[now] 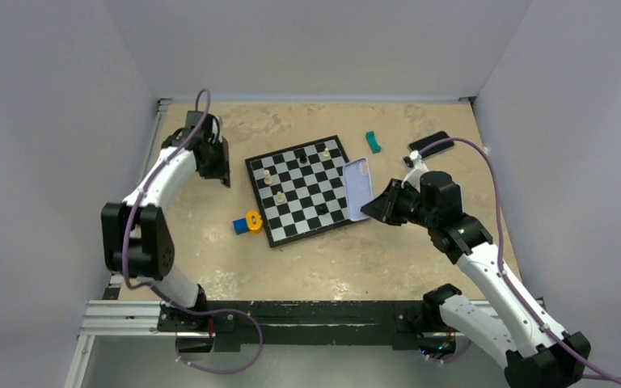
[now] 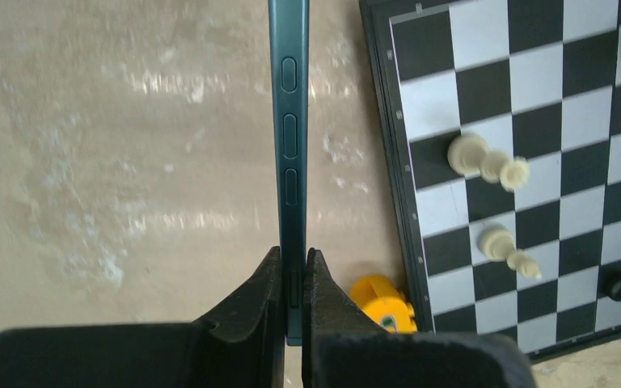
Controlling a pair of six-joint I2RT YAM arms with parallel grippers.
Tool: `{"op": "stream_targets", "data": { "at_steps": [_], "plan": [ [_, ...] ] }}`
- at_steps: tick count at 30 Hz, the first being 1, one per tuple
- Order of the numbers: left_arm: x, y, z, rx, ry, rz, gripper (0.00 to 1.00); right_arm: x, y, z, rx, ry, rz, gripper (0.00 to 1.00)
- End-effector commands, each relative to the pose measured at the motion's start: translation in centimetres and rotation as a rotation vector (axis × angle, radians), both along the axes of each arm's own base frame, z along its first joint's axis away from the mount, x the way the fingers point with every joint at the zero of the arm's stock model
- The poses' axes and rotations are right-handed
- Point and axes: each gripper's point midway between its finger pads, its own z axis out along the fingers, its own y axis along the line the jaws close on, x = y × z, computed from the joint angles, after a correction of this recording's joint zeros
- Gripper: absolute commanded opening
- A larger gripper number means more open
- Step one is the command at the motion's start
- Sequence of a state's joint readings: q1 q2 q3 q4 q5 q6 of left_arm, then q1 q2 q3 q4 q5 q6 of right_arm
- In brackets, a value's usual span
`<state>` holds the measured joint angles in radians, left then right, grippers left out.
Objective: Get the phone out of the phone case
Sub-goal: Place the phone at the center of the board.
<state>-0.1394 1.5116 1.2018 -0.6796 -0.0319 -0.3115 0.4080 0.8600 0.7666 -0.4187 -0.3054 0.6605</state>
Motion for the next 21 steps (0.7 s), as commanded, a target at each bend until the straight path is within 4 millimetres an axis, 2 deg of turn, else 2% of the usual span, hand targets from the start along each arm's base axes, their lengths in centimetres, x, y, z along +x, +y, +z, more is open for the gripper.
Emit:
{"op": "stream_targets", "data": {
  "at_steps": [1, 6, 13, 15, 16, 17, 21],
  "plan": [
    [7.8, -0.7, 4.0, -0.113, -0.149, -0.221, 0.00, -2.8, 0.5, -0.9, -0.004, 0.007, 0.132, 0.00],
    [11.9, -1.3, 1.1, -0.214, -0.063, -0.301, 0.00, -5.6, 2.3, -2.4, 0.010, 0.059, 0.302, 0.00],
    [15.2, 1.2, -2.6, -0.245, 0.047, -0.288, 0.00, -10.0, 4.7, -4.3, 0.075, 0.149, 0.404, 0.00],
    [16.0, 2.1, -3.6, -0.246, 0.060, -0.256, 0.00, -10.6, 5.0, -4.8, 0.126, 0.164, 0.401, 0.00],
    [16.3, 2.7, -5.0, -0.230, 0.101, -0.238, 0.00, -10.9, 5.0, -5.4, 0.143, 0.177, 0.400, 0.00],
    [16.6, 2.9, -5.6, -0.222, 0.123, -0.230, 0.00, -11.1, 5.1, -5.6, 0.160, 0.177, 0.403, 0.00],
    [17.2, 3.2, -6.8, -0.230, 0.173, -0.195, 0.00, -11.4, 5.1, -7.3, 0.163, 0.203, 0.408, 0.00]
  ]
}}
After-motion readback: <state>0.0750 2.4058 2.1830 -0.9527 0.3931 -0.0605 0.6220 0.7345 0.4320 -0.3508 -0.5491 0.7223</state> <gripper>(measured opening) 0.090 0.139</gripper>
